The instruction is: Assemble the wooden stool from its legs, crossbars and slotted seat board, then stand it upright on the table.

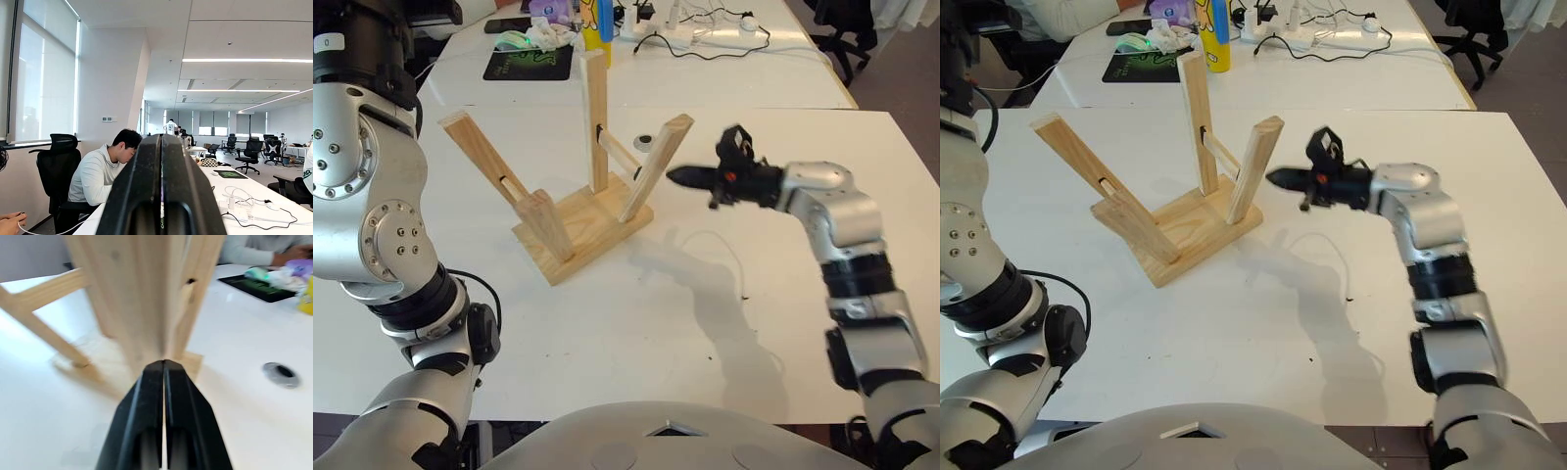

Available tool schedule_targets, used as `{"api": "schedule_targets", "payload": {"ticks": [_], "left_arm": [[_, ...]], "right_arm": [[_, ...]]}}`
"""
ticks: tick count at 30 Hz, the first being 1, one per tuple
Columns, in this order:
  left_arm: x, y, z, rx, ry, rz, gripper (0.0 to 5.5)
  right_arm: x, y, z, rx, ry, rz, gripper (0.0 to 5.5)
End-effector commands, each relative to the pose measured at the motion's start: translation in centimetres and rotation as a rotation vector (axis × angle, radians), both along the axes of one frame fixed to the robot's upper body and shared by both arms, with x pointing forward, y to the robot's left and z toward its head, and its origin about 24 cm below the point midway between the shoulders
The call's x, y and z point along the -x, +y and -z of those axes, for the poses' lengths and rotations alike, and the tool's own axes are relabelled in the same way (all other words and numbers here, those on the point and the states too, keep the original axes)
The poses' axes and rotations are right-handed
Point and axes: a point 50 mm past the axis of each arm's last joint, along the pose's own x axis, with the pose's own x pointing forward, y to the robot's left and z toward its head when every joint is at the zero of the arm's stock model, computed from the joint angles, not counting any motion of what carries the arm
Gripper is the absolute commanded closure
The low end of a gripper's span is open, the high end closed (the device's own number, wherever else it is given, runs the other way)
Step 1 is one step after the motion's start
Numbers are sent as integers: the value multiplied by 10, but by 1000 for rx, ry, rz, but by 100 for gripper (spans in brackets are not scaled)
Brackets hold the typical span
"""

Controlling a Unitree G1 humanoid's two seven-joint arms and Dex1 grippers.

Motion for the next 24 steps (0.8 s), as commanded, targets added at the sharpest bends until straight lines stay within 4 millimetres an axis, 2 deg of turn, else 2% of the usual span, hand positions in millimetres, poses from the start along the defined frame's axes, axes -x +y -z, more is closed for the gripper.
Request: {"api": "schedule_targets", "payload": {"ticks": [1, 3, 7, 10, 12, 16, 19, 21, 24], "left_arm": [[-1, 9, -10, -19, -28, -20, 549], [0, 9, -10, -20, -28, -23, 549], [0, 8, -9, -24, -26, -21, 549], [-1, 8, -9, -25, -26, -20, 549], [-1, 7, -8, -25, -25, -18, 549], [-2, 6, -8, -26, -23, -11, 549], [-2, 6, -9, -27, -25, -10, 549], [-2, 6, -10, -27, -28, -7, 549], [-2, 6, -10, -26, -30, -5, 549]], "right_arm": [[85, 23, -25, -14, 92, -481, 550], [78, 20, -24, 26, 82, -411, 550], [24, -17, 11, 403, -39, -13, 550], [-12, -27, 18, 496, -129, 235, 550], [-27, -23, 17, 484, -203, 317, 550], [-43, 4, -7, 263, -349, 352, 550], [-43, 19, -27, 97, -401, 289, 550], [-39, 22, -33, 55, -407, 228, 550], [-36, 15, -29, 102, -403, 154, 550]]}}
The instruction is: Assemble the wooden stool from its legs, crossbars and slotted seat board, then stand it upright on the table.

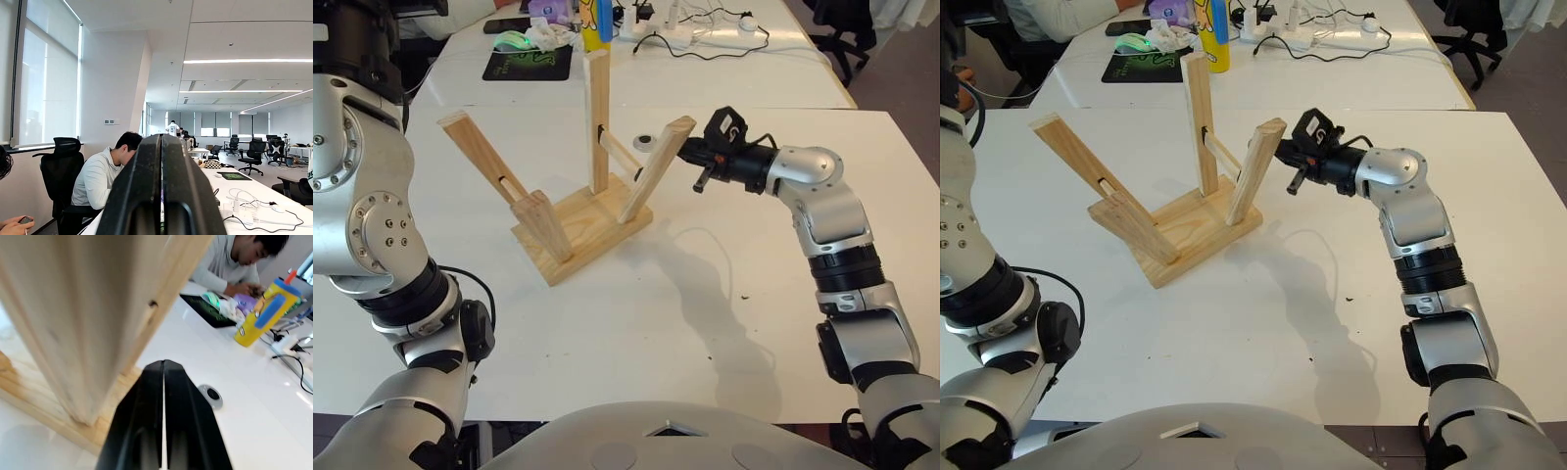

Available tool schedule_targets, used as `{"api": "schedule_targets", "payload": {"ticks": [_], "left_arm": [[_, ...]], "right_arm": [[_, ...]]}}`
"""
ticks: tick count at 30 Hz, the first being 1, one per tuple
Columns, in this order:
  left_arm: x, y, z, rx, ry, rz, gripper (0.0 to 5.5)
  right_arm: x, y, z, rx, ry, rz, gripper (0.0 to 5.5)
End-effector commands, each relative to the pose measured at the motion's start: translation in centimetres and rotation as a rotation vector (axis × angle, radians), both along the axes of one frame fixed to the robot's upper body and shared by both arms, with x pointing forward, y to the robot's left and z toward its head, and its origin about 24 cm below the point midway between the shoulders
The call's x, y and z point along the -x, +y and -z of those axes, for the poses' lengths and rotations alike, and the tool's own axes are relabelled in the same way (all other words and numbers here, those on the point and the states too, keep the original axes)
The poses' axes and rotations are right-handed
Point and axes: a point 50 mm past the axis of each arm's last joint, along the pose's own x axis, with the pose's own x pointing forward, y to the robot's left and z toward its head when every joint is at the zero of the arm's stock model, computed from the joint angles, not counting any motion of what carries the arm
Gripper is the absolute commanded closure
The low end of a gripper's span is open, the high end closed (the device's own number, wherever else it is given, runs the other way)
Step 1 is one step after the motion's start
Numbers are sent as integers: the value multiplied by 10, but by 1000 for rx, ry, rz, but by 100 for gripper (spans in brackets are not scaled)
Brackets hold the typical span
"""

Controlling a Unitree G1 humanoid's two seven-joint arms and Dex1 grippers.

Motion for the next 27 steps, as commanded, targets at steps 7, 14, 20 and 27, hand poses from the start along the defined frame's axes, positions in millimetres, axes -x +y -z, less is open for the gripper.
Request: {"api": "schedule_targets", "payload": {"ticks": [7, 14, 20, 27], "left_arm": [[2, 0, -9, -12, -30, 3, 549], [2, 1, -10, -14, -31, 5, 549], [4, 5, -12, -16, -39, -15, 549], [5, 7, -14, -16, -49, -30, 549]], "right_arm": [[39, 1, -4, 99, 92, -385, 550], [68, 20, -14, 80, 120, -533, 550], [103, 13, -8, 167, 268, -664, 550], [31, -8, -16, 270, 109, -251, 550]]}}
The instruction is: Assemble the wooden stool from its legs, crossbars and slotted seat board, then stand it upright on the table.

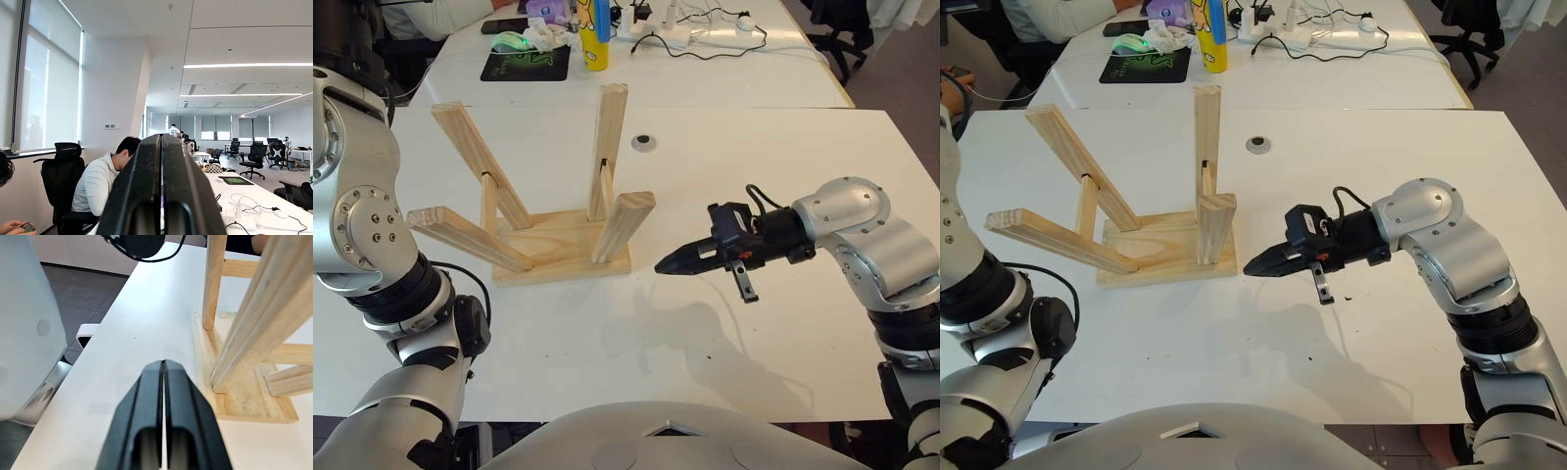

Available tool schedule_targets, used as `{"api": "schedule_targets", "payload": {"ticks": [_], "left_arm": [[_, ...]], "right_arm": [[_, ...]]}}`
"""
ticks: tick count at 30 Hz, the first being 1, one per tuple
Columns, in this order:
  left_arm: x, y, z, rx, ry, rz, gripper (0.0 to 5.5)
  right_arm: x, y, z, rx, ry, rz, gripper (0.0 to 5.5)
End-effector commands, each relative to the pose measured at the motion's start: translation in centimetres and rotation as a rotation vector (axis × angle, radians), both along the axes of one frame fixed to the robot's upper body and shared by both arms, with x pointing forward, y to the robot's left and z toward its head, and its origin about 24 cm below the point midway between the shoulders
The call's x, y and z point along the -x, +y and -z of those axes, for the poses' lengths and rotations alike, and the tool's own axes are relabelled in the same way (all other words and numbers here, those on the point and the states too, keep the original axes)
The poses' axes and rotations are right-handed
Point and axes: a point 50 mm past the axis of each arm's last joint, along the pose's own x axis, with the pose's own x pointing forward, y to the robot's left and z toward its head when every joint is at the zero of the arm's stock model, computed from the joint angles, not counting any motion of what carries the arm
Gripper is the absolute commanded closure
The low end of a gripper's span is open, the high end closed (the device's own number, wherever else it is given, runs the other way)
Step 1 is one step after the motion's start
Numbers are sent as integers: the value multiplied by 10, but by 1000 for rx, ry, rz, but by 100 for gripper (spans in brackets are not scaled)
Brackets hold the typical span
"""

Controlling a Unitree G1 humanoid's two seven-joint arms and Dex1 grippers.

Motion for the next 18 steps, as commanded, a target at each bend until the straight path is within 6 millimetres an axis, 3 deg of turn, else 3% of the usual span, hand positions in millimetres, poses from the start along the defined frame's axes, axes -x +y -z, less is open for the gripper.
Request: {"api": "schedule_targets", "payload": {"ticks": [1, 4, 6, 8, 10, 14, 18], "left_arm": [[2, 0, -6, -11, -22, -10, 549], [4, 2, -4, -9, -22, -21, 549], [4, 1, -3, -7, -21, -21, 549], [2, 0, -3, -5, -20, -17, 549], [1, -1, -2, -4, -19, -12, 549], [-3, -4, -2, -4, -17, 5, 549], [-4, -6, -2, -5, -20, 10, 549]], "right_arm": [[-76, -18, -17, 90, -300, 392, 550], [-131, -12, -63, -77, -523, 712, 550], [-147, 5, -96, -317, -549, 820, 550], [-151, 27, -124, -595, -465, 831, 550], [-153, 50, -142, -757, -402, 800, 550], [-155, 78, -170, -973, -236, 793, 550], [-154, 99, -184, -1030, -120, 764, 550]]}}
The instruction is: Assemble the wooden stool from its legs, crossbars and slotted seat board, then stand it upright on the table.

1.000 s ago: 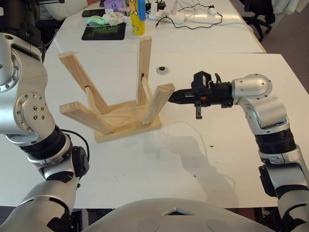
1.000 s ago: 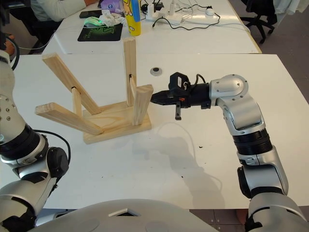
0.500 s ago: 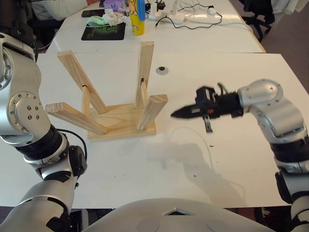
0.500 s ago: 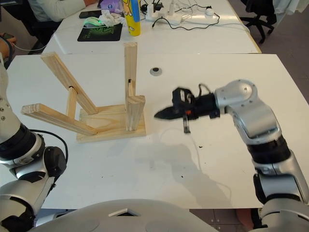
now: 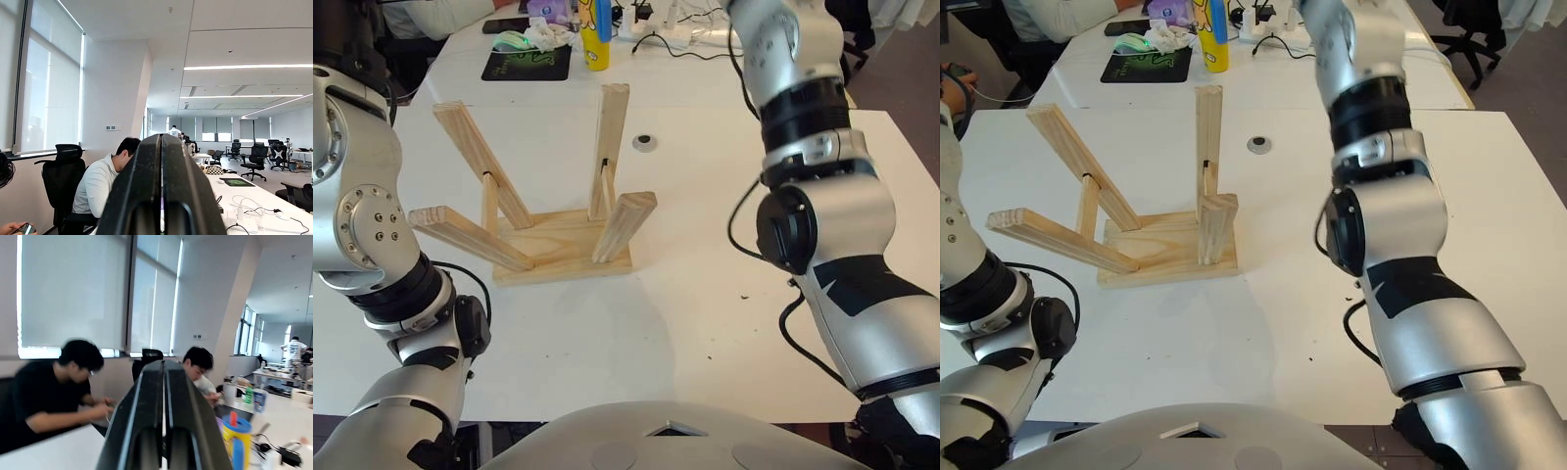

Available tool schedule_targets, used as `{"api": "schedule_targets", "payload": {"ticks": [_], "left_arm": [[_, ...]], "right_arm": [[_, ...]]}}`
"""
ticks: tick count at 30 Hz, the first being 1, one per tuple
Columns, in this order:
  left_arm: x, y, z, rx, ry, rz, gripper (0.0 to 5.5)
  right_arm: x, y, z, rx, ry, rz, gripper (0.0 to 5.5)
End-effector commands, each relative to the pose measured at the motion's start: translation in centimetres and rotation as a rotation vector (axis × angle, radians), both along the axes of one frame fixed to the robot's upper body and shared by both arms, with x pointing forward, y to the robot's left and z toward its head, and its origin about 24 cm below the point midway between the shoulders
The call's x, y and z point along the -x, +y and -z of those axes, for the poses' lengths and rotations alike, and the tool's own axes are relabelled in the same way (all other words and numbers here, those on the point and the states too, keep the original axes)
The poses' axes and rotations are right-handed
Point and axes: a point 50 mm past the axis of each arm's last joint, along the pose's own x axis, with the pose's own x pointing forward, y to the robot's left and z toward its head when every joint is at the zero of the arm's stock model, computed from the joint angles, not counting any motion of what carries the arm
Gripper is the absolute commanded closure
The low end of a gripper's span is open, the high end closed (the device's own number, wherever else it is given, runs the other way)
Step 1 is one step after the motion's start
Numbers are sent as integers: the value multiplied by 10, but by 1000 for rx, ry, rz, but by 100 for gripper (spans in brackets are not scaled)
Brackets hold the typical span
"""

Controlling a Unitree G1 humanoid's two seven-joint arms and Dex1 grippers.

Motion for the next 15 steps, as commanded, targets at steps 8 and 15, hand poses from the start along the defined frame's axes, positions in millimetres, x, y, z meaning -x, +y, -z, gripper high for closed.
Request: {"api": "schedule_targets", "payload": {"ticks": [8, 15], "left_arm": [[4, -1, -4, 6, -28, -18, 549], [5, 0, -3, 7, -28, -25, 549]], "right_arm": [[5, 17, 178, 813, 640, -266, 550], [23, 3, 200, 822, 757, -311, 550]]}}
